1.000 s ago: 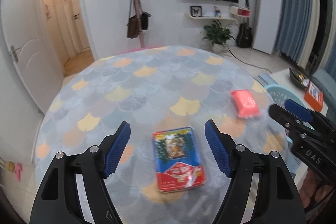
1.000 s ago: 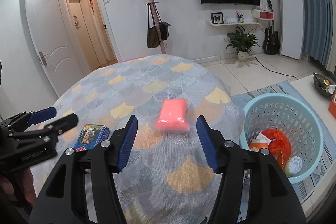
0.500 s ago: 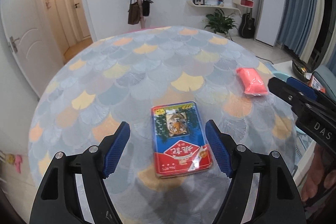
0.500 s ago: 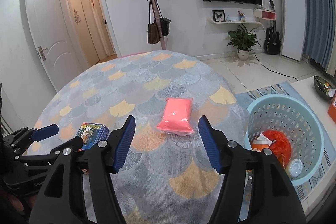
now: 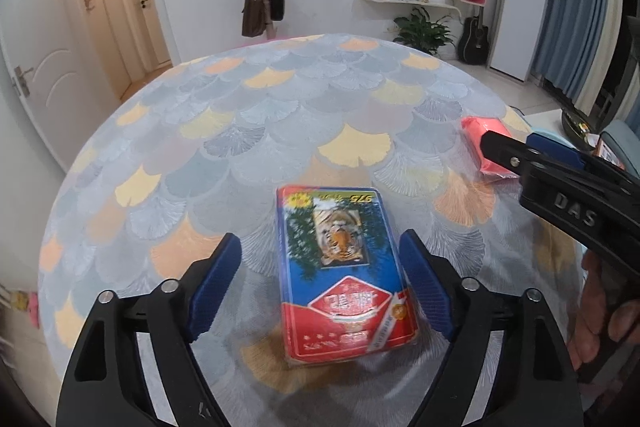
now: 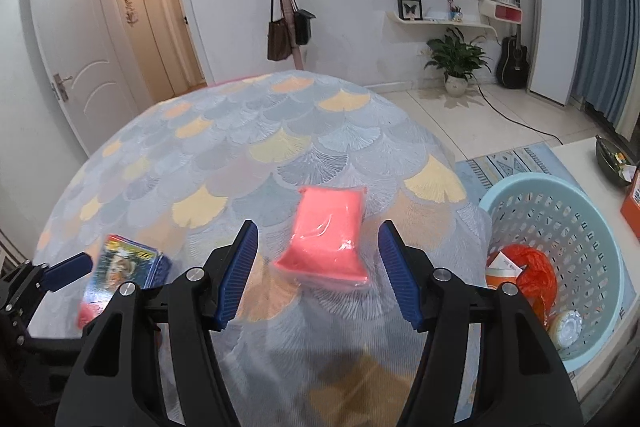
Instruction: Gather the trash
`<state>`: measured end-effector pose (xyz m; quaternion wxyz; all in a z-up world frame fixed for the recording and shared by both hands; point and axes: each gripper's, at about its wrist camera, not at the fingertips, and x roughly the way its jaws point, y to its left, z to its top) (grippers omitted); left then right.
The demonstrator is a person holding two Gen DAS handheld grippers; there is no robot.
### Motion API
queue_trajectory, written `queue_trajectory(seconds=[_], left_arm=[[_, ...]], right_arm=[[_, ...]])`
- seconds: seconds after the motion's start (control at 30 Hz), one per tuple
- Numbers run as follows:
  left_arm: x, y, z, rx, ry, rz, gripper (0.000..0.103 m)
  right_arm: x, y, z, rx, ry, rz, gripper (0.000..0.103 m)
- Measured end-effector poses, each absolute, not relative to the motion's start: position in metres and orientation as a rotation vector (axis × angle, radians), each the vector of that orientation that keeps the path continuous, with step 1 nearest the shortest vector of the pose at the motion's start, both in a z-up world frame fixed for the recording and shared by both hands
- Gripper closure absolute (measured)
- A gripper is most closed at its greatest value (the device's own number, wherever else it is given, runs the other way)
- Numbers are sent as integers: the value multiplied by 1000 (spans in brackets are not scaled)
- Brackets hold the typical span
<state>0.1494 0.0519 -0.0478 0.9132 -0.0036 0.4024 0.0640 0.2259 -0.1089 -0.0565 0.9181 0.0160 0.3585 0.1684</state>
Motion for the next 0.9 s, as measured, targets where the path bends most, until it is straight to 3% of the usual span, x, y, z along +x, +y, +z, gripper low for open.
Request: queue_trajectory(seconds=[0.2,0.3,0.33,0.47,0.5,0.9], left_arm=[[156,52,-59,-11,876,115,23],[153,51,-59,-20,861,80,48],[153,49,-58,-7,860,76,60],[149,47,-56,4,858,50,83],[147,47,-54,0,851,39,85],[127,60,-30,-78,754,-36,87]], right_arm=[[234,-103,-60,3,768,330,44],[239,-98,-66,-17,810,327,47],[239,-98,-67,-22,816,330,56],[237,-98,-67,-24,811,328,60],[236,-98,-66,-22,805,326,68],[214,-108,-54,41,744,350,69]])
